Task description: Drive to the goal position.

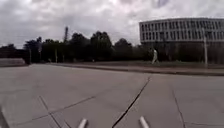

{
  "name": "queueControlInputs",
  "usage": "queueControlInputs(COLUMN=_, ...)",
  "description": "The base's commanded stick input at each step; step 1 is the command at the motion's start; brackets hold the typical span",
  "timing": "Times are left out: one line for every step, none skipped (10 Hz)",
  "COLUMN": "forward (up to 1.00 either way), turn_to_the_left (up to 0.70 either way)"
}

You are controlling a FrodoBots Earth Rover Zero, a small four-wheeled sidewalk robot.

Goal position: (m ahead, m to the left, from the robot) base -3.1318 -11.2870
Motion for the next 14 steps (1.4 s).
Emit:
queueControlInputs(forward=0.7, turn_to_the_left=-0.35)
queueControlInputs(forward=0.7, turn_to_the_left=-0.35)
queueControlInputs(forward=0.7, turn_to_the_left=-0.35)
queueControlInputs(forward=0.7, turn_to_the_left=-0.35)
queueControlInputs(forward=0.7, turn_to_the_left=-0.35)
queueControlInputs(forward=0.7, turn_to_the_left=-0.35)
queueControlInputs(forward=0.7, turn_to_the_left=-0.35)
queueControlInputs(forward=0.7, turn_to_the_left=-0.35)
queueControlInputs(forward=0.7, turn_to_the_left=-0.35)
queueControlInputs(forward=0.7, turn_to_the_left=-0.35)
queueControlInputs(forward=0.7, turn_to_the_left=-0.35)
queueControlInputs(forward=0.7, turn_to_the_left=-0.35)
queueControlInputs(forward=0.7, turn_to_the_left=-0.35)
queueControlInputs(forward=0.7, turn_to_the_left=-0.35)
